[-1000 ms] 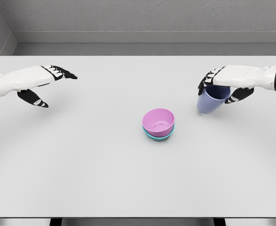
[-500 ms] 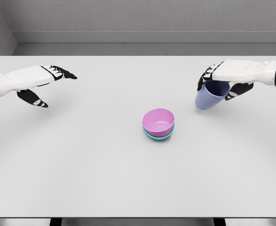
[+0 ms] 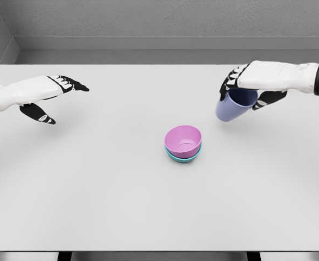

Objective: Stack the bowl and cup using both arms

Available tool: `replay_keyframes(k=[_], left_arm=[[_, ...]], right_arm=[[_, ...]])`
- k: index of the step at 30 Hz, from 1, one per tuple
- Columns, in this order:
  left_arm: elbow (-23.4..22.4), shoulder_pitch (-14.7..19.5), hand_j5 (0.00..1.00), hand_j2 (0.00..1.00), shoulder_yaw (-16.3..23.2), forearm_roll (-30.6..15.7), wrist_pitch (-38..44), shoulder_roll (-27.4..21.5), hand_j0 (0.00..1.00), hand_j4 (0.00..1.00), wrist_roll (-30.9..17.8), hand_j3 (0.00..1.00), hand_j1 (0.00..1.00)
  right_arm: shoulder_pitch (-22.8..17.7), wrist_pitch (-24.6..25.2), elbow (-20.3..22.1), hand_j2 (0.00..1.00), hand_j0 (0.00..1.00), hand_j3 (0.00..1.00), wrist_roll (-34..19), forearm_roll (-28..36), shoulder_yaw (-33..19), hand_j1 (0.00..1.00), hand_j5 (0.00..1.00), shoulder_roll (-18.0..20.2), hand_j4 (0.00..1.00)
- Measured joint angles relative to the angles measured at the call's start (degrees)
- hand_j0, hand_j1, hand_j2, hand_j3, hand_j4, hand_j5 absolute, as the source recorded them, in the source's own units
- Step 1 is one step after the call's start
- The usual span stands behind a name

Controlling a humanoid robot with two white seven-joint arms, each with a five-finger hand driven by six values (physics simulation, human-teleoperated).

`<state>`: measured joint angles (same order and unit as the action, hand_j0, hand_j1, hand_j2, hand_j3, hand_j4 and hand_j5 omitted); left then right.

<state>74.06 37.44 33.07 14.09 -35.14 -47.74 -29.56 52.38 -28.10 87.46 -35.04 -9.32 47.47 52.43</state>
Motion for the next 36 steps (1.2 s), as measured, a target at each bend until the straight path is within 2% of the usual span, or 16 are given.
replay_keyframes(k=[9,12,19,36], left_arm=[[0.09,0.00,1.00,1.00,-0.09,0.03,0.00,0.05,1.00,1.00,0.00,1.00,1.00],[-0.04,-1.32,1.00,1.00,-0.87,0.10,-0.02,0.00,1.00,1.00,-0.01,1.00,1.00],[-0.28,-1.32,1.00,1.00,-2.37,0.36,0.00,0.10,1.00,1.00,0.00,1.00,1.00],[-0.14,-1.49,1.00,1.00,-2.54,0.36,0.00,-0.07,1.00,1.00,-0.07,1.00,1.00]], right_arm=[[0.00,0.01,3.83,0.64,0.64,0.64,0.01,0.00,-0.92,0.64,0.64,-0.84,0.64],[0.00,0.01,5.16,0.64,0.64,0.64,0.01,0.00,-0.94,0.64,0.64,-1.11,0.64],[0.09,0.00,8.92,0.64,0.64,0.64,0.00,0.01,-0.94,0.64,0.64,-1.97,0.64],[-0.35,-1.04,12.88,0.65,0.65,0.65,0.01,0.01,0.07,0.65,0.65,-3.11,0.65]])
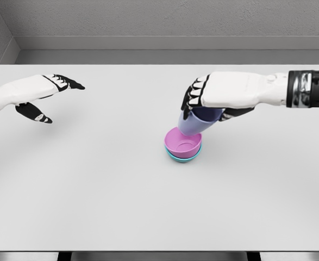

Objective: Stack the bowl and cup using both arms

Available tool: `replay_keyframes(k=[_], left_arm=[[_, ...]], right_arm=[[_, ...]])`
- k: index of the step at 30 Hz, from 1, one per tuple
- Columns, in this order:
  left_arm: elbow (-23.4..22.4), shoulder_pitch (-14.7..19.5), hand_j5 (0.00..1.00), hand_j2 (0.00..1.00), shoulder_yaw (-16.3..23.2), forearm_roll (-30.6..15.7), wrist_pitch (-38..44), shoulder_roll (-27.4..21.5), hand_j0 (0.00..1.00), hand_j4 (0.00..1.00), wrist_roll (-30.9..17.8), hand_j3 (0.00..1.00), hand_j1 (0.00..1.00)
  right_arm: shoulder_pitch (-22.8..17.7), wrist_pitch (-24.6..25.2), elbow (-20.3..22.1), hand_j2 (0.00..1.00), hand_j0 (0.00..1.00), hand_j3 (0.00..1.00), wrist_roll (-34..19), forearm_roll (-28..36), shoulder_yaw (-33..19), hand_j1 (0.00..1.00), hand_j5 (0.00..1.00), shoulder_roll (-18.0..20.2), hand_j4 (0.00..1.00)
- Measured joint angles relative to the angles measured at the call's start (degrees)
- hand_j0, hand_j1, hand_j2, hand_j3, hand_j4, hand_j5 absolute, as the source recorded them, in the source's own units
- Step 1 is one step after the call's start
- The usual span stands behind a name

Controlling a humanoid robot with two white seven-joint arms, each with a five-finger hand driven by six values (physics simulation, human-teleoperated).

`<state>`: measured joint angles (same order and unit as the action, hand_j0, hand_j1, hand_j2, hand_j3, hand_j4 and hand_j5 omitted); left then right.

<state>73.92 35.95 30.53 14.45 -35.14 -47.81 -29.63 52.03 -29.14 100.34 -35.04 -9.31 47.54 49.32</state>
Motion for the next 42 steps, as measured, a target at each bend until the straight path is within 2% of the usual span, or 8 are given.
replay_keyframes(k=[13,28,29,30,31,42], left_arm=[[0.10,-0.35,1.00,1.00,-0.24,0.04,0.00,-0.05,1.00,1.00,-0.02,1.00,1.00],[0.10,-1.32,1.00,1.00,-1.53,0.07,-0.01,-0.19,1.00,1.00,-0.02,1.00,1.00],[0.12,-1.32,1.00,1.00,-1.70,0.07,0.00,-0.20,1.00,1.00,-0.02,1.00,1.00],[0.13,-1.41,1.00,1.00,-1.82,0.07,0.00,-0.20,1.00,1.00,-0.02,1.00,1.00],[0.14,-1.41,1.00,1.00,-1.90,0.07,0.00,-0.21,1.00,1.00,-0.02,1.00,1.00],[0.02,-1.41,1.00,1.00,-2.53,0.08,0.00,-0.21,1.00,1.00,-0.02,1.00,1.00]], right_arm=[[0.00,0.38,0.07,0.65,0.65,0.65,-0.01,-0.19,3.20,0.65,0.65,-1.19,0.65],[0.00,0.97,-0.25,0.66,0.66,0.66,0.00,-0.62,4.31,0.66,0.66,-1.38,0.66],[0.00,0.99,-0.27,0.67,0.67,0.67,0.00,-0.62,4.35,0.67,0.67,-1.38,0.67],[0.00,1.01,-0.29,0.87,0.87,0.87,0.00,-0.64,4.38,0.87,0.87,-1.41,0.87],[0.00,1.11,-0.32,1.00,1.00,1.00,0.00,-0.62,4.40,1.00,1.00,-1.54,1.00],[0.00,2.33,-0.45,1.00,1.00,1.00,0.01,-0.52,4.51,1.00,1.00,-2.14,1.00]])
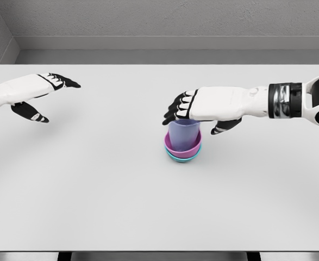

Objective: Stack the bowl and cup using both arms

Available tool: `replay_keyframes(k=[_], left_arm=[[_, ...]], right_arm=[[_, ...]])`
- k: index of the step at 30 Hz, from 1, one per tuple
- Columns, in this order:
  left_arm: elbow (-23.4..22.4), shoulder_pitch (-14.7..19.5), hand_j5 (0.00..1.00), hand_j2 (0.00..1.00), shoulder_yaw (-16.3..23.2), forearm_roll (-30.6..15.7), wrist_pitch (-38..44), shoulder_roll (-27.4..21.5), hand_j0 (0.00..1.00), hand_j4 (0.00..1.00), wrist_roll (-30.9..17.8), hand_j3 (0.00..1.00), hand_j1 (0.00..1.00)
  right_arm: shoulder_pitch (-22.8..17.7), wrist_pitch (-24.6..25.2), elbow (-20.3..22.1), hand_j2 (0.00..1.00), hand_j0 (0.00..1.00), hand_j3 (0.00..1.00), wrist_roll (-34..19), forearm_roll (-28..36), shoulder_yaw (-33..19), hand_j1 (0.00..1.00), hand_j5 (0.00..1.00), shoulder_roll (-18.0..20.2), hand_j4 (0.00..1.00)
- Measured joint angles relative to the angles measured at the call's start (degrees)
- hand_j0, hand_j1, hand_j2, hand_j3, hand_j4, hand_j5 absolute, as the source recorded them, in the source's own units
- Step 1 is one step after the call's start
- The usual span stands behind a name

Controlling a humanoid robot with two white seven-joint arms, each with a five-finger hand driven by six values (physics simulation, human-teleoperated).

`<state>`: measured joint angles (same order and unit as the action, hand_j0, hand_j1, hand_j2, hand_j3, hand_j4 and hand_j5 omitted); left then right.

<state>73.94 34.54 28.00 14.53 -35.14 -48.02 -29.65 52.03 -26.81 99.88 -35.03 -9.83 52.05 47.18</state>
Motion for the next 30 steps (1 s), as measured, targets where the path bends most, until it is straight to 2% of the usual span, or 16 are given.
replay_keyframes(k=[7,10,12,16,17,20,21,30], left_arm=[[-0.11,0.00,1.00,1.00,-0.40,0.00,0.00,0.00,1.00,1.00,0.00,1.00,1.00],[-0.12,0.00,1.00,1.00,-0.43,0.01,0.00,0.00,1.00,1.00,0.00,1.00,1.00],[-0.07,-0.09,1.00,1.00,-0.39,0.01,-0.01,0.03,1.00,1.00,0.00,1.00,1.00],[-0.06,-0.09,1.00,1.00,-0.46,0.00,0.00,0.01,1.00,1.00,0.00,1.00,1.00],[-0.08,-0.09,1.00,1.00,-0.47,-0.01,0.00,0.00,1.00,1.00,0.00,1.00,1.00],[-0.11,-0.09,1.00,1.00,-0.47,0.01,0.00,0.00,1.00,1.00,0.00,1.00,1.00],[-0.11,-0.09,1.00,1.00,-0.47,0.00,0.00,0.00,1.00,1.00,0.00,1.00,1.00],[-0.12,-0.09,1.00,1.00,-0.51,0.00,0.00,-0.03,1.00,1.00,-0.01,1.00,1.00]], right_arm=[[0.35,-0.01,-0.01,1.00,1.00,1.00,0.00,-0.02,-0.63,1.00,1.00,0.23,1.00],[-1.14,-1.18,0.23,1.00,1.00,1.00,-0.01,0.17,-6.36,1.00,1.00,2.65,1.00],[-5.95,-3.67,0.31,1.00,1.00,1.00,0.03,0.63,-12.02,1.00,1.00,5.42,1.00],[-20.64,-7.26,0.35,1.00,1.00,1.00,-0.03,1.01,-25.48,1.00,1.00,11.21,1.00],[-23.11,-7.59,0.35,1.00,1.00,1.00,-0.03,1.48,-28.31,1.00,1.00,12.32,1.00],[-25.66,-8.06,0.35,1.00,1.00,1.00,-0.01,2.32,-33.40,1.00,1.00,14.09,1.00],[-26.81,-8.13,0.38,1.00,1.00,1.00,-0.01,2.46,-33.82,1.00,1.00,14.14,1.00],[-26.28,-8.34,0.48,1.00,1.00,1.00,0.00,2.80,-31.87,1.00,1.00,13.90,1.00]])
